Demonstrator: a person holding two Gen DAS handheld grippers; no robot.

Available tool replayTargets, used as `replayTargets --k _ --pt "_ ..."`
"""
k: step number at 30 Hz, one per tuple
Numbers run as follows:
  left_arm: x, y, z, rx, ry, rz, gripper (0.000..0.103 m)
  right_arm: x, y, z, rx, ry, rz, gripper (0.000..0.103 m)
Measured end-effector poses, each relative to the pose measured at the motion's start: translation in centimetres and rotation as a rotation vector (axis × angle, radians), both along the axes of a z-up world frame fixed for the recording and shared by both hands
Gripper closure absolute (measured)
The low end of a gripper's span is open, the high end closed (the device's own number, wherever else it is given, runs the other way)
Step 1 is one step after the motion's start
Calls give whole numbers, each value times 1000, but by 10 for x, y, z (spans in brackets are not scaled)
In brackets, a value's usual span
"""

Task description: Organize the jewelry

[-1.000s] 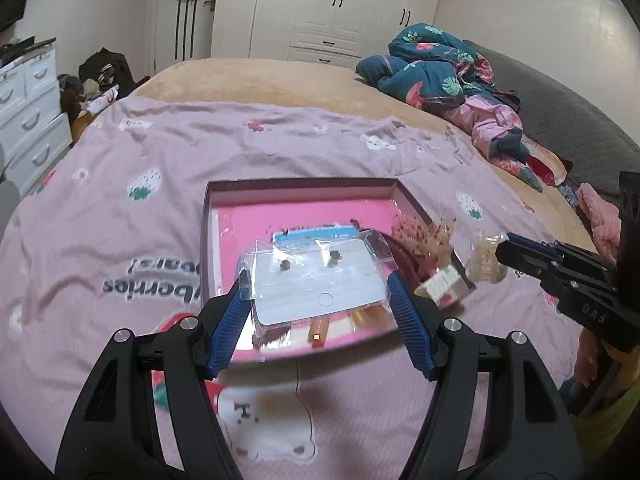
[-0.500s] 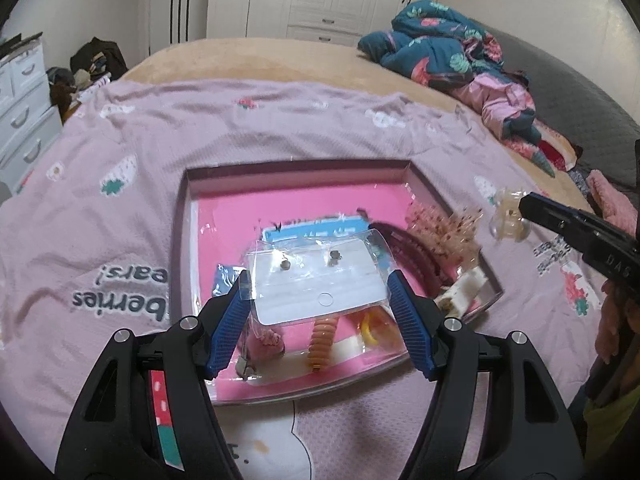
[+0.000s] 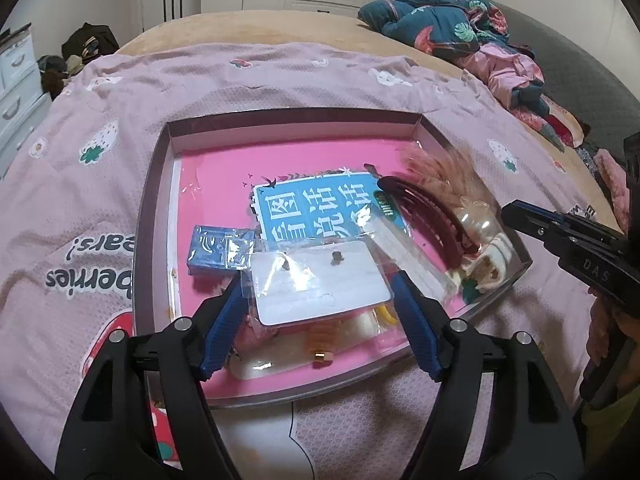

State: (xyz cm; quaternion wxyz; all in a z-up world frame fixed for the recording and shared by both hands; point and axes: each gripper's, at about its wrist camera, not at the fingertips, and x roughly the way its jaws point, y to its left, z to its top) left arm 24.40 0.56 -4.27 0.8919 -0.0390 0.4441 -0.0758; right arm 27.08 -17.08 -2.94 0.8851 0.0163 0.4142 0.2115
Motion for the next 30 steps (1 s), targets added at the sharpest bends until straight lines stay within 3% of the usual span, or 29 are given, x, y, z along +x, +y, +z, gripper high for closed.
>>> replayTargets --k 16,22,24,27,30 --pt "-9 6 20 -21 -38 22 30 -31 4 20 -1 -30 65 84" --pt "-21 10 39 -33 -74 37 23 -48 3 35 -3 -61 75 78" --pt "-27 11 47 -32 -88 42 22 -53 3 41 2 -72 80 72" --pt "-38 12 57 -29 -111 58 11 -65 1 51 2 -98 77 53" --pt "-51 13 66 -29 -134 74 10 -78 -1 61 4 -131 69 40"
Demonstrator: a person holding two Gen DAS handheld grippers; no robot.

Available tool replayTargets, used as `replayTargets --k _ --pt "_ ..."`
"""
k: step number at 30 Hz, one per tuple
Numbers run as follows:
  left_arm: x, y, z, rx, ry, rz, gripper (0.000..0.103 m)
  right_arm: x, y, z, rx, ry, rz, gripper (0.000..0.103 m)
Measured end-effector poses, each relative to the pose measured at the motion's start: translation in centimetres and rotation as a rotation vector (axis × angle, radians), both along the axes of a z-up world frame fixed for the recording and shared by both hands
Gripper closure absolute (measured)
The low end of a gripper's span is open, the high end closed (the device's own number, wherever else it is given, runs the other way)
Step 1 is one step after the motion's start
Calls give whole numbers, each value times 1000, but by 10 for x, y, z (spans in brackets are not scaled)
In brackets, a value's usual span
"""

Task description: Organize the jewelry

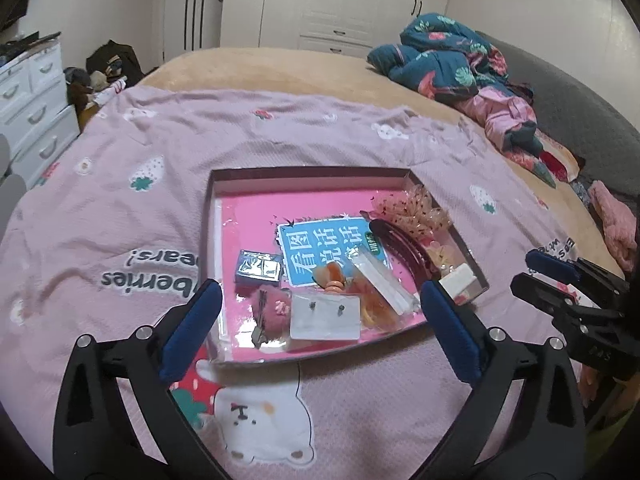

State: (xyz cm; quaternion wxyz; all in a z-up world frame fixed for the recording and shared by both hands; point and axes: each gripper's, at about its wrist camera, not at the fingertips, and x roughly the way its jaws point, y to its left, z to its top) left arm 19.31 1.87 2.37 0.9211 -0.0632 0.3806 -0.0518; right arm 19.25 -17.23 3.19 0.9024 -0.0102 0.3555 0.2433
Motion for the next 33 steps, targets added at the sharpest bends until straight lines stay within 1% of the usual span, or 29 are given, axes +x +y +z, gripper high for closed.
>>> replayTargets --k 1,6,10,12,17,24,29,33 --pt "-3 0 2 2 -2 4 10 -4 -1 3 5 -9 -2 38" --pt "-25 2 15 12 -39 29 10 -24 -8 16 24 -48 -19 20" --pt "-41 3 24 17 -66 38 9 -39 -12 25 24 -83 -32 15" --pt "-48 4 28 18 -79 42 9 -46 -13 28 26 -94 -40 10" --pt "-64 3 32 26 -96 50 9 -64 -11 31 20 -122 -45 6" --pt "-82 4 19 38 -98 55 9 -85 -9 29 -15 -178 -70 4" --pt "-96 2 8 52 -94 62 9 -95 -14 22 23 -156 -94 4" --pt "-106 0 -1 55 -93 57 9 -106 -13 17 4 -165 -104 4"
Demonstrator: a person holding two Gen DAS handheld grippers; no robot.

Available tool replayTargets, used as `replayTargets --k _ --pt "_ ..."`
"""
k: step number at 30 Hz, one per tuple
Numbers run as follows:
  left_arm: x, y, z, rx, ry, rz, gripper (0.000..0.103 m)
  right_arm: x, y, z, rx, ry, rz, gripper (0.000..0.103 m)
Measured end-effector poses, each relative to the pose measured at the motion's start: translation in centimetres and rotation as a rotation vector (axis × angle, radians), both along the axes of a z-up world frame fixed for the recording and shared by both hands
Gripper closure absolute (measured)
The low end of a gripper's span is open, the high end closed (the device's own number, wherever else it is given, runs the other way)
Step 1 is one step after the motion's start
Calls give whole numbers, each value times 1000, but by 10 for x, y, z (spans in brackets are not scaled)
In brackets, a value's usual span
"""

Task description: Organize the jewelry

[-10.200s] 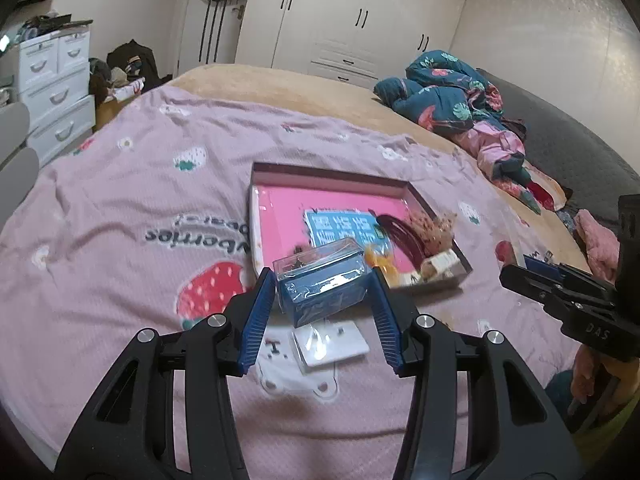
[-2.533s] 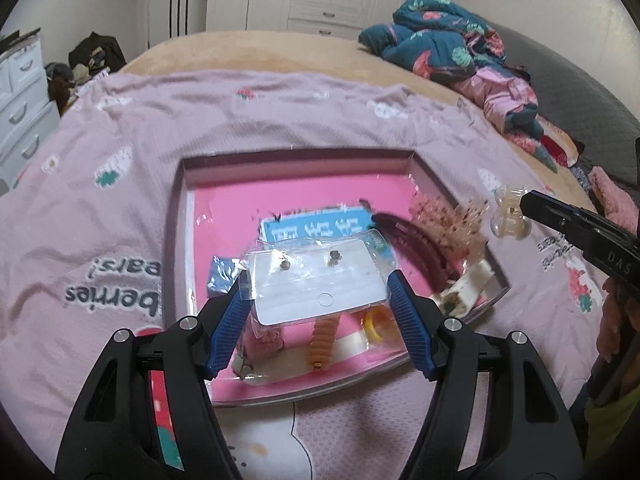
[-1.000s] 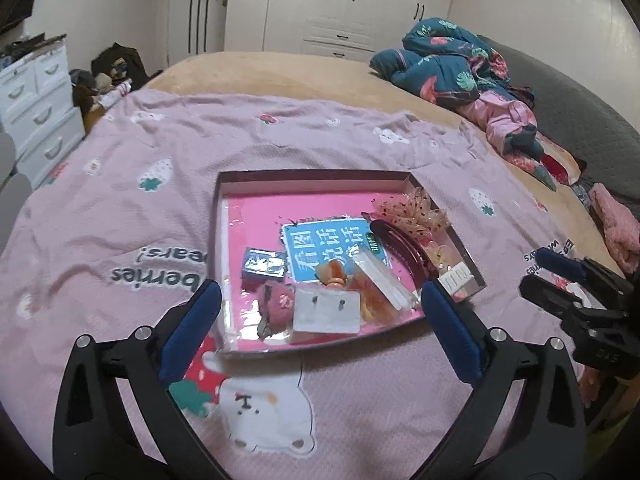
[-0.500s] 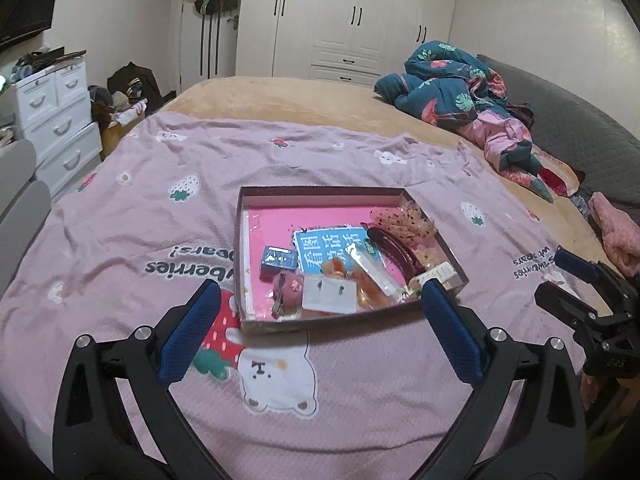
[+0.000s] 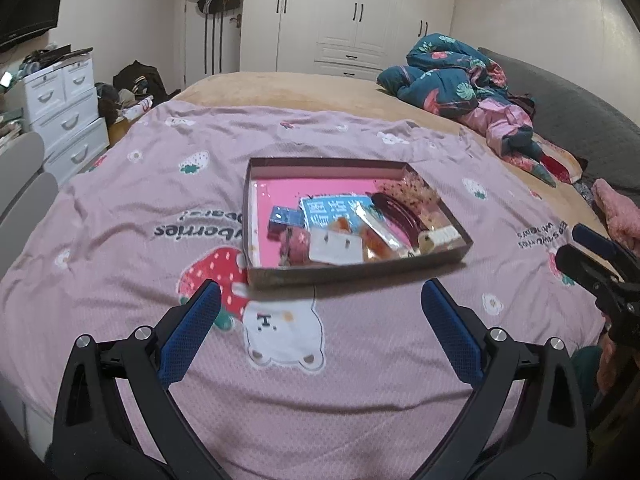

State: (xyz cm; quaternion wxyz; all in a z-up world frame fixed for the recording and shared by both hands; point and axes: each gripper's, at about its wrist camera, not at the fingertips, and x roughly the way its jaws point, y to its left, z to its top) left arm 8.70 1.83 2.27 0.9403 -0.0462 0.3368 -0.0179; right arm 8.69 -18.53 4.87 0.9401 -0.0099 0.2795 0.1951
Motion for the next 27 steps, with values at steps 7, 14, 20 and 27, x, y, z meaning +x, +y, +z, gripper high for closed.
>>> replayTargets --k 7,14,20,27 --pt "-12 -3 -16 3 6 8 9 -16 -1 -20 -12 22 -16 4" --pt "-21 -2 -18 2 2 16 9 -22 -6 -25 -22 13 -37 4" --pt "-24 -1 -18 4 12 18 9 -25 -5 -24 -19 11 -26 4" --pt "-26 -3 -18 13 18 14 9 -24 -5 -24 -13 18 -27 4"
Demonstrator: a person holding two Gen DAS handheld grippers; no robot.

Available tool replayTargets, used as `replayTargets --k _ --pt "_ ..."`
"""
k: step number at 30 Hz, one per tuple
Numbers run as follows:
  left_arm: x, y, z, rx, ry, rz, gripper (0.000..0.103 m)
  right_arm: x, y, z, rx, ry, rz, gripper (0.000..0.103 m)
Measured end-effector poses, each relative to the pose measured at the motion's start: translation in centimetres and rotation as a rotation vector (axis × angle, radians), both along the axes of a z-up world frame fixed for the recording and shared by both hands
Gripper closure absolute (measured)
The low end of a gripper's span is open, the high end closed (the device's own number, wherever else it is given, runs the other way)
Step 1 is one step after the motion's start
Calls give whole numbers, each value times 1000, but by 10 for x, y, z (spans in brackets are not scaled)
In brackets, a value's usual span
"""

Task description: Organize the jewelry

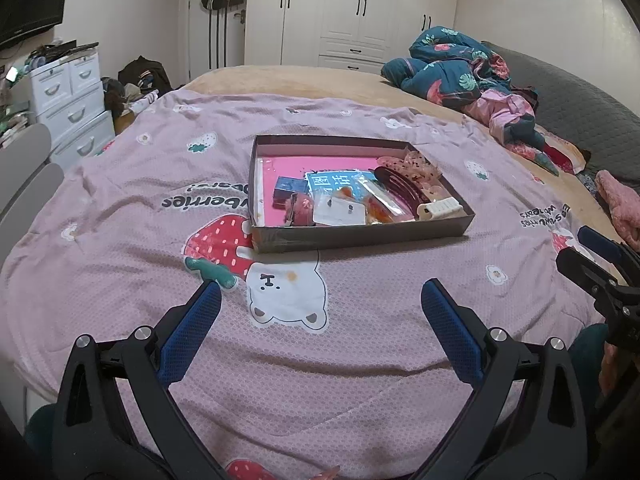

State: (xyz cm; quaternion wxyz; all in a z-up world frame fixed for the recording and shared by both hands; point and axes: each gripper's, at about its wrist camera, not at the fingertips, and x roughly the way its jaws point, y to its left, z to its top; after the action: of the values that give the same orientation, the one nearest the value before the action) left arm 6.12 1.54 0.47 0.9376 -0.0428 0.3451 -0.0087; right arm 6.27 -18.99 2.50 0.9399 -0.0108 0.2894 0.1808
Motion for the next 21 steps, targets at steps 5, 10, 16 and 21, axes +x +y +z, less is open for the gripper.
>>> replayTargets --k 5,10,16,21 --pt "-1 0 0 0 2 0 9 0 0 0 3 2 -3 4" --pt "-1 0 0 -2 1 3 9 0 -1 0 6 -1 -7 4" --pt "-1 -2 1 2 -3 4 9 0 -1 0 3 2 -6 4" --pt "-1 -1 2 3 -1 5 9 0 -1 0 2 1 -7 4"
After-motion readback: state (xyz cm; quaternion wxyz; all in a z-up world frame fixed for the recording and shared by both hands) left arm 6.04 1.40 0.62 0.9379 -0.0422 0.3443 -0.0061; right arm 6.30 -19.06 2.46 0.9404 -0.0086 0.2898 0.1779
